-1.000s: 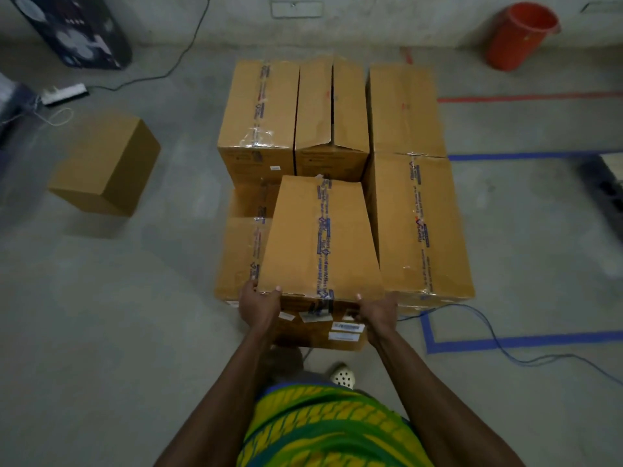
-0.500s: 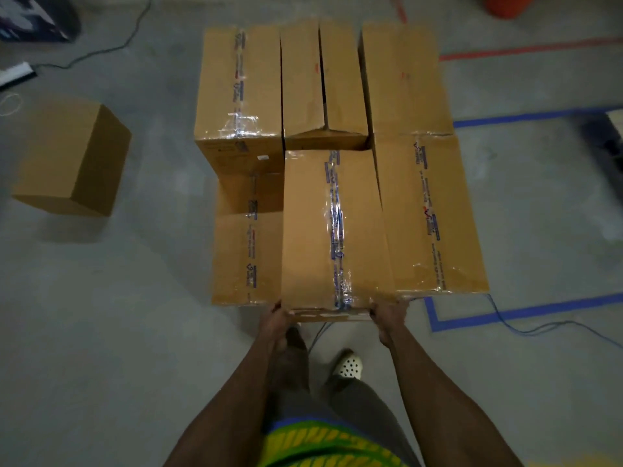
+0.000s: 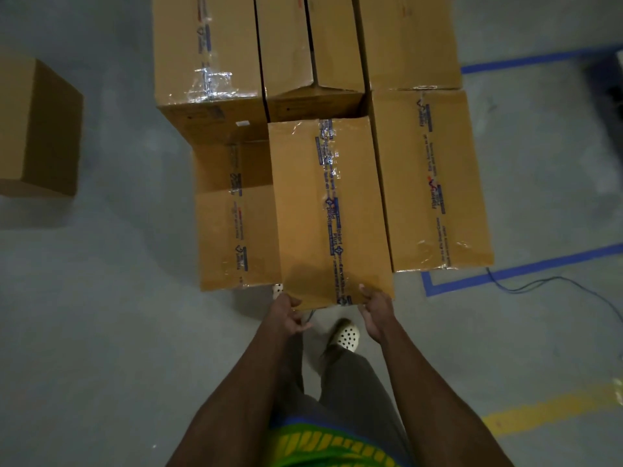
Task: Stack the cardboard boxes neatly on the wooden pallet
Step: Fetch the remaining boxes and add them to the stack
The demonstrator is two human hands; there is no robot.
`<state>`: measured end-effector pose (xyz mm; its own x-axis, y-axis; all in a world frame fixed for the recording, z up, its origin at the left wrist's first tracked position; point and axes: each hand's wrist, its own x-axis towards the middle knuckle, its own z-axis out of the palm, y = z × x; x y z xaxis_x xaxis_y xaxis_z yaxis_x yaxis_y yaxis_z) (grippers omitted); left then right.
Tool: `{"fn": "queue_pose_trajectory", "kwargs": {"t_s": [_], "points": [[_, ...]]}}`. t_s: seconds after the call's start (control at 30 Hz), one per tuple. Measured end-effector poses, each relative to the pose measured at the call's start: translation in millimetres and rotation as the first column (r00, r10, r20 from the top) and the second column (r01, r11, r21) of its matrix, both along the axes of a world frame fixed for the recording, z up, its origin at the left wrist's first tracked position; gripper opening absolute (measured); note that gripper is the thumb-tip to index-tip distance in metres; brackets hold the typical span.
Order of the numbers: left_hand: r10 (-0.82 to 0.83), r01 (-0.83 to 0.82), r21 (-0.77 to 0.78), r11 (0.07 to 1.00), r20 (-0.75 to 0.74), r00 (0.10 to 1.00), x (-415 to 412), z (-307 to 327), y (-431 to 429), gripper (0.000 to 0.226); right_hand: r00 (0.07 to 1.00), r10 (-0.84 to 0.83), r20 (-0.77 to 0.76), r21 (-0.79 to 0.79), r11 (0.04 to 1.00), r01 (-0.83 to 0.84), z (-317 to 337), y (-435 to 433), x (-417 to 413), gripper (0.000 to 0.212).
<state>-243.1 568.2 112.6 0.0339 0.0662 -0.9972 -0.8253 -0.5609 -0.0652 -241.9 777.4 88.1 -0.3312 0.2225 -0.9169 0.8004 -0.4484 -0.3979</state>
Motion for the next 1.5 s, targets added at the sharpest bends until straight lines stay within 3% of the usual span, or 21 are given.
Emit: {"fn": "queue_pose_trajectory", "kwargs": {"t_s": [0.17,0.33,0.4,0.5,0.7,0.77,0.93,1.2,1.33,1.5], "points": [[-0.002,0.001,-0.016,1.0,-0.018,1.0,-10,1,-1,0.034,1.0,0.022,-0.003,-0.038,0.999,-0.022,-5,5,-9,0.047],[-0.073,0.07,-0.054,0.996,-0.048,0.996,-28,-1,-6,0.034,0.996,0.082,-0.036,-0.011,0.997,-0.082,-12,1,-25,0.075],[-0.117,0.114,-0.052,0.992,-0.06,0.991,-39,-4,-11,0.022,0.996,0.078,-0.051,-0.002,0.997,-0.078,-11,-2,-37,0.077],[-0.175,0.172,-0.041,0.984,-0.08,0.981,-50,-10,-18,0.036,0.996,0.079,-0.046,0.005,0.997,-0.079,-15,-3,-53,0.076],[-0.18,0.178,-0.041,0.983,-0.072,0.981,-59,-17,-23,0.032,0.996,0.09,-0.01,0.007,0.996,-0.09,-57,7,-55,0.12],[-0.147,0.145,-0.04,0.989,-0.073,0.986,-57,-23,-22,0.024,0.996,0.092,0.004,0.009,0.996,-0.092,-47,5,-57,0.115],[-0.086,0.084,-0.031,0.996,-0.063,0.994,-48,-26,-22,0.014,0.988,0.15,0.034,0.009,0.989,-0.15,-19,-2,-64,0.075],[-0.148,0.139,-0.055,0.989,-0.234,0.961,-24,-15,-16,0.036,0.89,0.437,0.131,0.137,0.881,-0.452,-1,-4,-45,0.064],[-0.306,0.258,-0.191,0.947,-0.287,0.908,-11,4,-5,0.051,0.852,0.512,0.109,0.173,0.834,-0.524,11,-1,-25,0.053],[-0.368,0.253,-0.34,0.906,-0.334,0.868,16,34,-2,0.056,0.82,0.568,0.069,0.182,0.801,-0.571,41,-4,-1,0.058]]}}
